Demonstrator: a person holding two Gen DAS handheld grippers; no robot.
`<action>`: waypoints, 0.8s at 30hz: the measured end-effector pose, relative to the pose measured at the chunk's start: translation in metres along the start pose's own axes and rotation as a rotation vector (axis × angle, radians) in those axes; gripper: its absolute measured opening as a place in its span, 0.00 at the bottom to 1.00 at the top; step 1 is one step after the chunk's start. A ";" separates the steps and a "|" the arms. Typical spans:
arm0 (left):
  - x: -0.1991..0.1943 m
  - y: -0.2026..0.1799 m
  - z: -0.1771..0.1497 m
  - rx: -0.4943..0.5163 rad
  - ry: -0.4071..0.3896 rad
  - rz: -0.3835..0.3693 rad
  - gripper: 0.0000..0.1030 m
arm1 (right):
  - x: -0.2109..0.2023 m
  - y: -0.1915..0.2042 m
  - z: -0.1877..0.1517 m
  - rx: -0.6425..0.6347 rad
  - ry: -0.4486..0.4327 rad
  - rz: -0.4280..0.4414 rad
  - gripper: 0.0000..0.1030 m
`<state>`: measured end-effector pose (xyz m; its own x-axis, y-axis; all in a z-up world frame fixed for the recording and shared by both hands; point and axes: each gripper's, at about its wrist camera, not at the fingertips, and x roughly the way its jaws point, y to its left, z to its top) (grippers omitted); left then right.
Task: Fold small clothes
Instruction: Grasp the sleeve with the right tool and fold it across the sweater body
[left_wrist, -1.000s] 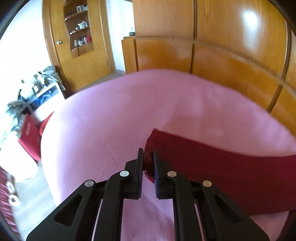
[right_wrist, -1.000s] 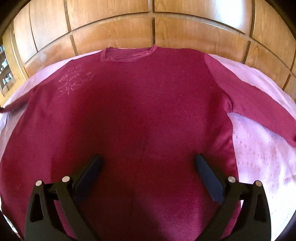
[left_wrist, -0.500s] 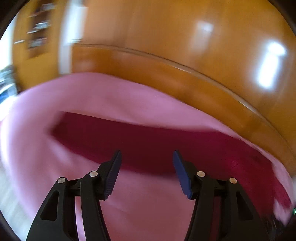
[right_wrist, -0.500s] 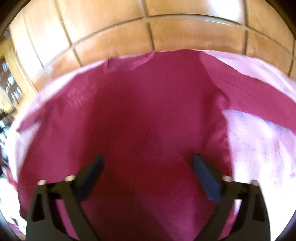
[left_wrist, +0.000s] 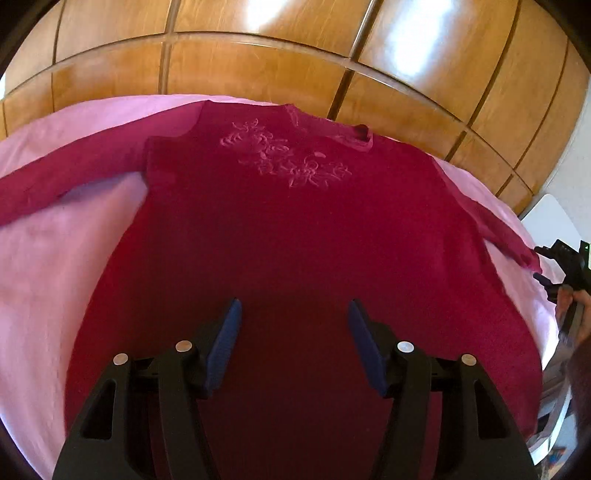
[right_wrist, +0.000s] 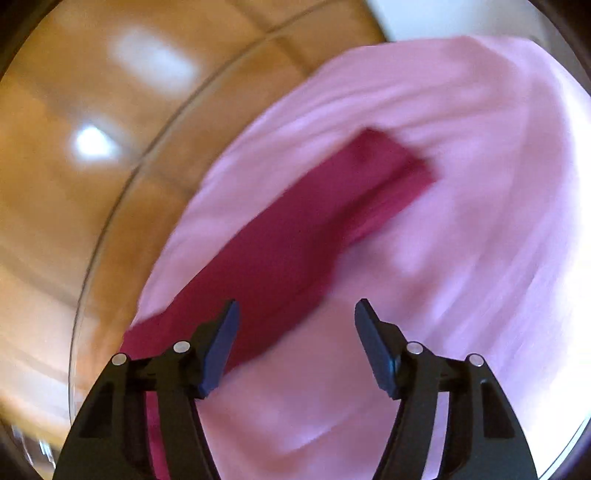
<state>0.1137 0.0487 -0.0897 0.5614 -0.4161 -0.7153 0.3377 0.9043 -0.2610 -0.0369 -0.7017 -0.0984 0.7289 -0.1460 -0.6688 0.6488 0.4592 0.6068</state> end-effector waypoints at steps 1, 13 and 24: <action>0.004 -0.010 -0.002 0.010 -0.001 0.006 0.57 | 0.004 -0.004 0.005 0.014 -0.003 -0.006 0.50; 0.016 -0.017 0.005 0.016 0.016 0.007 0.78 | 0.012 0.102 0.022 -0.239 -0.028 0.048 0.06; 0.002 0.008 0.029 -0.123 0.041 -0.145 0.80 | 0.032 0.342 -0.151 -0.641 0.213 0.481 0.05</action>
<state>0.1399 0.0524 -0.0742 0.4814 -0.5412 -0.6895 0.3168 0.8409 -0.4388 0.1756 -0.4173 0.0233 0.7962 0.3337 -0.5047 -0.0208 0.8488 0.5283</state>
